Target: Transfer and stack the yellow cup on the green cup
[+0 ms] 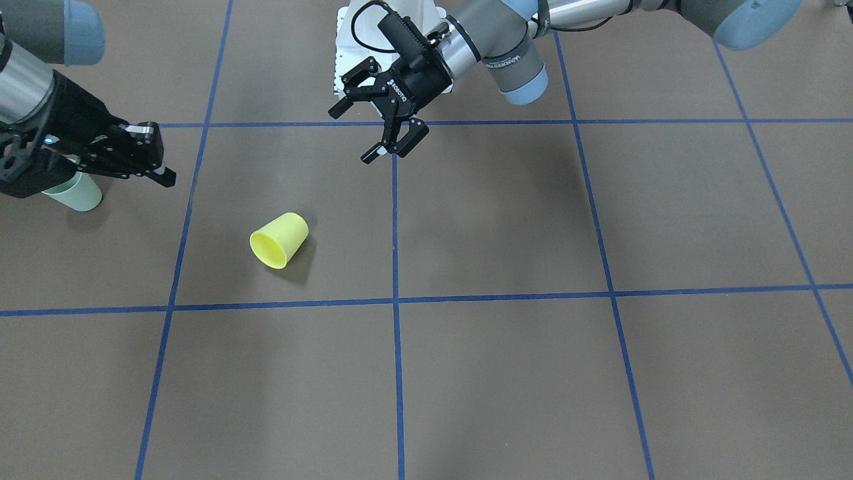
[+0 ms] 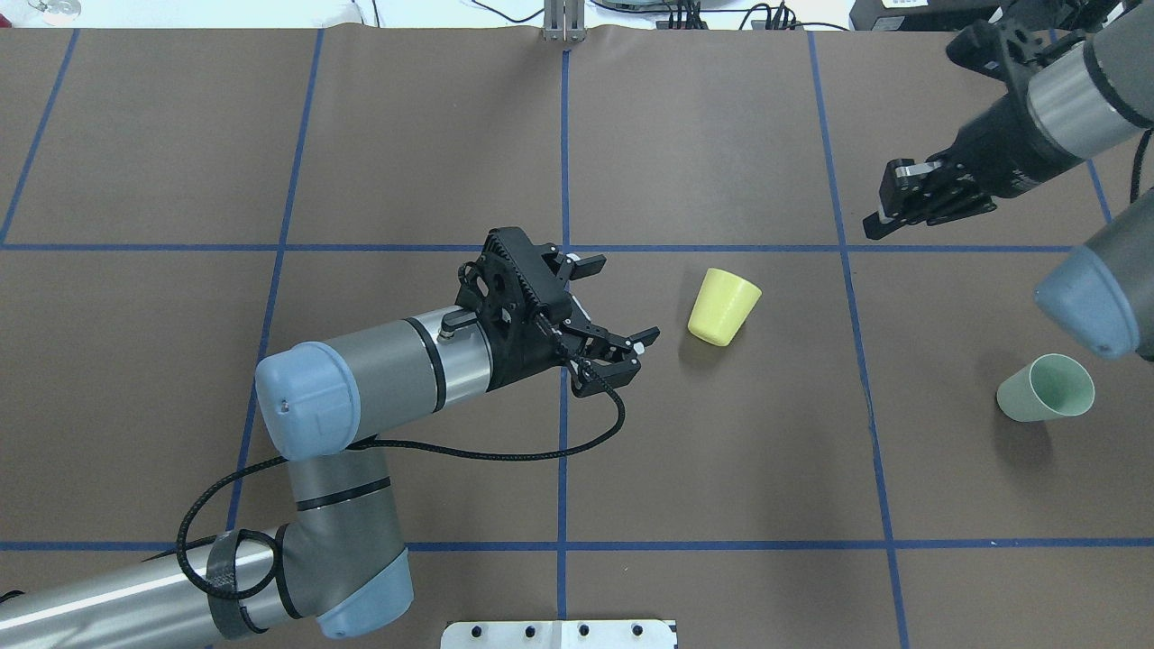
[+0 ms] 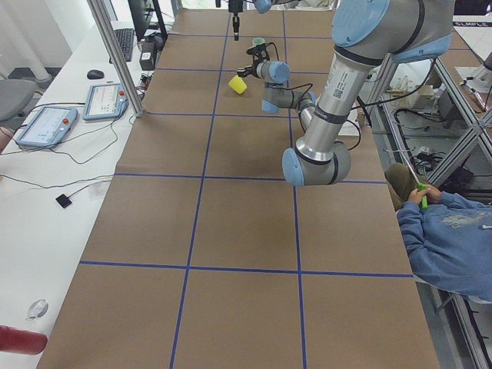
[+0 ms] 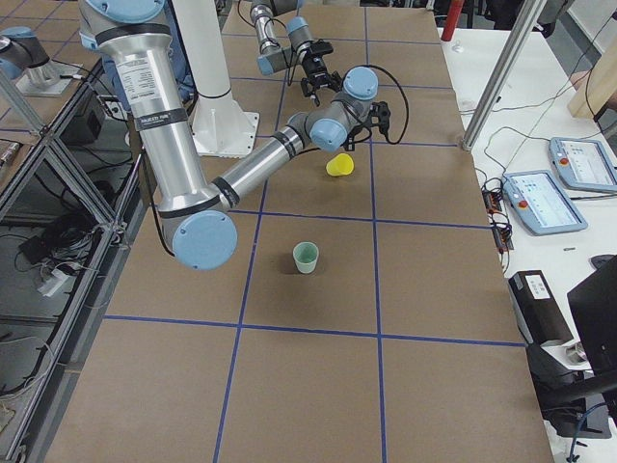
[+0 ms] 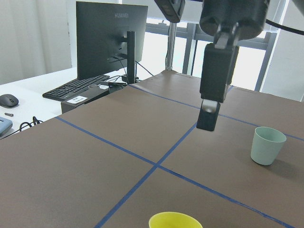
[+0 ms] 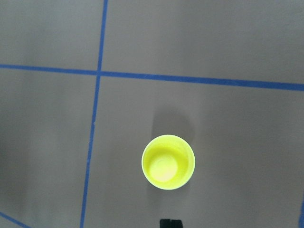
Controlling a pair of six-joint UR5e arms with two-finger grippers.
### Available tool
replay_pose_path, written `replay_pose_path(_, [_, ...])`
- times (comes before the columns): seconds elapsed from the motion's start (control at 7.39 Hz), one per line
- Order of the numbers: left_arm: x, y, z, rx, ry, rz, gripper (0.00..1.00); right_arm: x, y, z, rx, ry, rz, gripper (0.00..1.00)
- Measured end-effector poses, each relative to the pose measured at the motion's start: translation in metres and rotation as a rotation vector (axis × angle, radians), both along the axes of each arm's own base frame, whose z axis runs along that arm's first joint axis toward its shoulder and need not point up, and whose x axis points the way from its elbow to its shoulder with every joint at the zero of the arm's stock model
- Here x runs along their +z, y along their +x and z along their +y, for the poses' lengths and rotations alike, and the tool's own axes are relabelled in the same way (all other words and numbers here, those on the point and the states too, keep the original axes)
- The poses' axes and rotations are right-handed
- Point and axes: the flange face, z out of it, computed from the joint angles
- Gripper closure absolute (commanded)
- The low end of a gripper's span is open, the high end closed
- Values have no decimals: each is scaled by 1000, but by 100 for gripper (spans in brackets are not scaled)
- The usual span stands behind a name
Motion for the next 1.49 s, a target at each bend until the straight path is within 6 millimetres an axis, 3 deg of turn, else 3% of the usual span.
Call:
replay_pose_path(0.41, [11,-13,-4,-23,-12,-3,0,29,16,0,63,-15,61,100])
replay_pose_path(0.54, [15,-14,-7,-48,-21,-4,0,33,18,1,68,-18,68,6])
replay_pose_path(0.68, [23,-18,-11,-90,-42,-4,0,35,18,1,73,-18,73,0])
replay_pose_path(0.81, [38,-22,-14,-122,-96,12,0,38,21,3,83,-19,82,0])
replay_pose_path(1.08, [88,-35,-21,-178,-266,52,0,52,39,6,140,-19,122,0])
replay_pose_path(1.22, [120,-50,-36,-255,-331,42,0,61,55,4,178,-15,146,0])
replay_pose_path(1.49, [181,-93,-104,-408,-405,-53,0,86,83,4,207,29,208,0])
